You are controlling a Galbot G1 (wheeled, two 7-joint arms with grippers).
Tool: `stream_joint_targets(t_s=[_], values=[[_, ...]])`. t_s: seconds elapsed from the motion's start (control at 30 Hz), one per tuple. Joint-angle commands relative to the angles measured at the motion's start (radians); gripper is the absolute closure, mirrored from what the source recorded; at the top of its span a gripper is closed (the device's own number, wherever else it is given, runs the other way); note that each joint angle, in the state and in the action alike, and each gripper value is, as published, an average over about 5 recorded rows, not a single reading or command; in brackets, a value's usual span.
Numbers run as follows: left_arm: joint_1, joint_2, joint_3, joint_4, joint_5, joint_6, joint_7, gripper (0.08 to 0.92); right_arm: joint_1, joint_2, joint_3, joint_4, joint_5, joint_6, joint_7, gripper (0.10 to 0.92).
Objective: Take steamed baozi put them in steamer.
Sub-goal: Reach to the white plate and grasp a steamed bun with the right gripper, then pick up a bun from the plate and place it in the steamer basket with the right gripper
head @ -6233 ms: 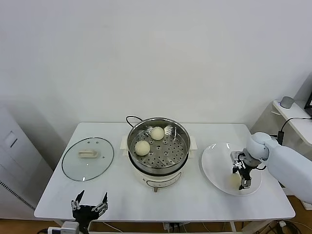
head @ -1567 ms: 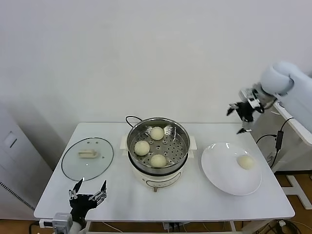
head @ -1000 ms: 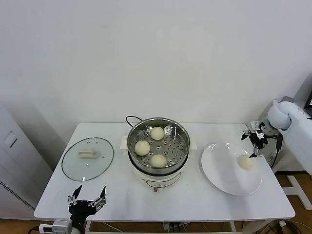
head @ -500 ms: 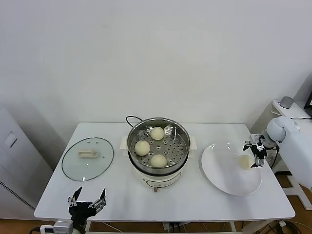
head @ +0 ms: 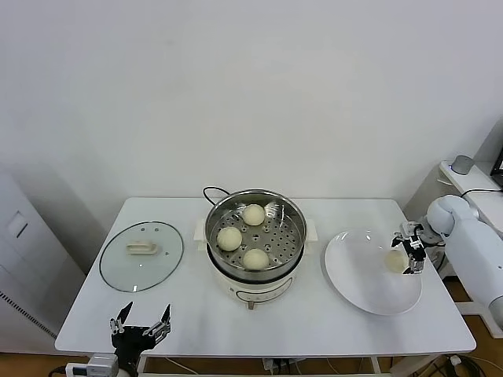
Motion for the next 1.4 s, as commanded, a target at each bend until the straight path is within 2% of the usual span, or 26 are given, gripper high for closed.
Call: stream_joint_targets(t_s=[0.03, 0.6, 0.7, 0.9, 1.03, 1.13, 1.4], values=[[-0.003, -0.034, 0.0, 0.004, 0.0, 0.001, 0.0, 0.177, -0.01, 0.02, 0.017, -0.025, -0.039, 0.003, 0.025, 0.203], [-0.01, -0.034, 0.002, 0.017, 0.0, 0.001, 0.0, 0.177, -0.006, 0.032, 0.015, -0.046, -0.055, -0.013, 0.039, 0.207], [-0.012, -0.034, 0.003, 0.018, 0.0, 0.001, 0.0, 0.177, -0.004, 0.034, 0.016, -0.051, -0.054, -0.012, 0.04, 0.248], [-0.014, -0.035, 0.007, 0.022, 0.004, -0.001, -0.001, 0.177, 0.002, 0.025, 0.006, -0.043, -0.028, -0.018, 0.033, 0.388], [-0.018, -0.032, 0.012, 0.023, 0.01, -0.003, -0.002, 0.177, 0.033, -0.031, -0.085, 0.034, 0.123, -0.084, -0.001, 0.5], [-0.028, -0.032, 0.017, 0.023, 0.018, -0.001, -0.005, 0.177, 0.122, -0.111, -0.225, 0.137, 0.306, -0.173, -0.034, 0.541], [-0.038, -0.031, 0.029, 0.009, 0.068, 0.003, -0.023, 0.177, 0.55, -0.248, -0.709, 0.383, 0.724, -0.435, -0.053, 0.55]])
